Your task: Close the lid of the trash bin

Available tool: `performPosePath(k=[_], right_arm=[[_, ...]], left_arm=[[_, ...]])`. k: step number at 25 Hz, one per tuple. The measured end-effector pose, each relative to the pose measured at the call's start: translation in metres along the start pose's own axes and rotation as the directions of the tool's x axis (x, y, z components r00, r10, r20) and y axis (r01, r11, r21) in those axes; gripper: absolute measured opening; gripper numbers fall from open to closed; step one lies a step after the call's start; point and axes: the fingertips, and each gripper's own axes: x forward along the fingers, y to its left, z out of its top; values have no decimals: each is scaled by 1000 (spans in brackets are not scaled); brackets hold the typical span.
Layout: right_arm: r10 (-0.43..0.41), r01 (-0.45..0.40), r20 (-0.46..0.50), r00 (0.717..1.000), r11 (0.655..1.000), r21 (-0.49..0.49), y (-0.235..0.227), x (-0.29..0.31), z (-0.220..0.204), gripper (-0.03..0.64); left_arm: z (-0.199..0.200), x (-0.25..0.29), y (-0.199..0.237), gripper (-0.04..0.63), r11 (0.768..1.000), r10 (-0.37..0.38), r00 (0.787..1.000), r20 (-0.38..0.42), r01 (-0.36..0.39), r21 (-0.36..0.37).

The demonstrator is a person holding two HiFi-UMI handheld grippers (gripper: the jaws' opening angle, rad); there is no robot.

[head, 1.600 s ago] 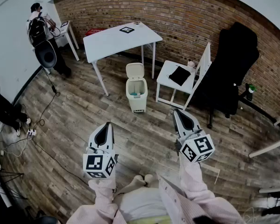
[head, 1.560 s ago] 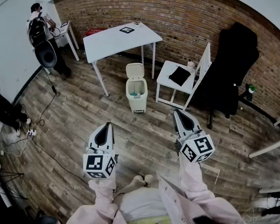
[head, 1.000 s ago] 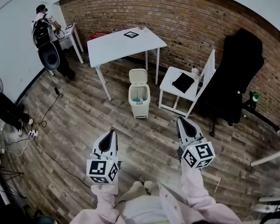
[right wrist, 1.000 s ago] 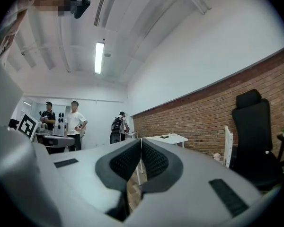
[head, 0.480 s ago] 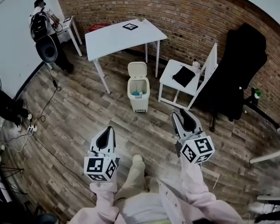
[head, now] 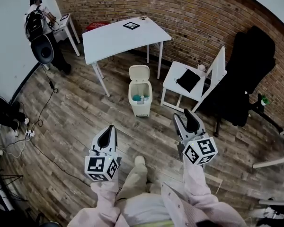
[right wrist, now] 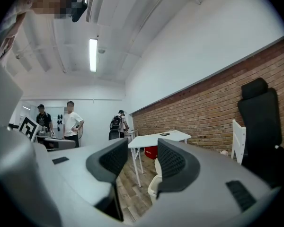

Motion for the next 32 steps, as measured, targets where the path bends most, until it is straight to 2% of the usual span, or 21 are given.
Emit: performPosePath(k=[15,22,32], right_arm=[[-71,71,3,997,997,-33,-31,127,22,175],[-96,95,-30,995,995,-16,-43,162,10,175],[-88,88,-95,992,996,-10,-72,212,-13,175]], left_arm=[[38,131,77,-6,997,-80,997,22,80,-13],[34,166,94,-6,994,-106,994,-7,105,-22],[14,212,113,-6,994,-88,994,-58,85,-62]])
